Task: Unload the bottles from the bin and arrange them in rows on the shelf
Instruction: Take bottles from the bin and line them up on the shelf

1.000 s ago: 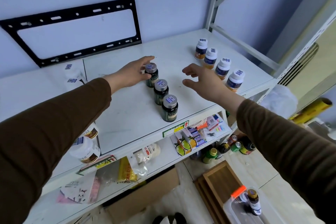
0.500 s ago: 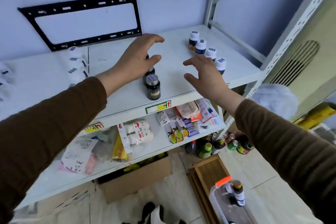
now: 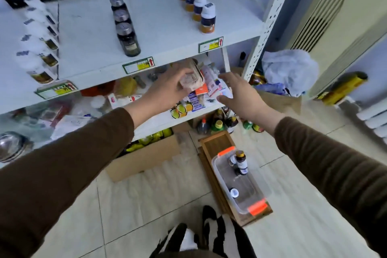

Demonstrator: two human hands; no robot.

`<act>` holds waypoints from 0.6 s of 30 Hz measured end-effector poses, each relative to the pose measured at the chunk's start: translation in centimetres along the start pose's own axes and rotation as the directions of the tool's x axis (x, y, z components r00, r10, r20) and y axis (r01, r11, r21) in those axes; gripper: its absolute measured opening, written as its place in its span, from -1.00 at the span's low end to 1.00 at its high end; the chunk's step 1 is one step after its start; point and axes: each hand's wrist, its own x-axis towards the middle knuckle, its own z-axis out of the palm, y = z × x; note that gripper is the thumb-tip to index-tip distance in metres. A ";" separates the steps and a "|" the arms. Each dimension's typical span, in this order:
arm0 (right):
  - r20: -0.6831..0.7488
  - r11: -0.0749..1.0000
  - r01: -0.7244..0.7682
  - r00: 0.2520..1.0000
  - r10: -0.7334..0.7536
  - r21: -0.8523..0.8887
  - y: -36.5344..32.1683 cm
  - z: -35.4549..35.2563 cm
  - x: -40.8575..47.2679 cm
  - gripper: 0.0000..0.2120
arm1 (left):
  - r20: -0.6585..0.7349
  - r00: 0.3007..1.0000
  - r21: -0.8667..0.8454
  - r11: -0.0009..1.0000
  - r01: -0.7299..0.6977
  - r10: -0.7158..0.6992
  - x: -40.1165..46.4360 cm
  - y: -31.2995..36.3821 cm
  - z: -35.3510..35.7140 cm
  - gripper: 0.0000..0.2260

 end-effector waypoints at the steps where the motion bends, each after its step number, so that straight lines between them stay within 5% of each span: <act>1: 0.015 0.999 -0.034 0.999 0.034 -0.002 0.8 0.6 -1.2 -0.47 | 0.017 1.000 -0.001 1.000 -0.003 0.003 -0.4 -0.1 1.6 -0.56; 13: 0.180 0.880 -0.473 0.870 0.459 0.045 15.8 12.0 -14.3 -0.53 | 0.361 0.929 -0.122 0.983 0.139 -0.087 -7.3 -0.5 23.3 -0.59; 18: 0.237 0.839 -0.542 0.821 0.520 0.037 21.4 16.9 -16.8 -0.55 | 0.460 0.878 -0.084 0.978 0.191 -0.132 -8.2 -0.4 30.7 -0.57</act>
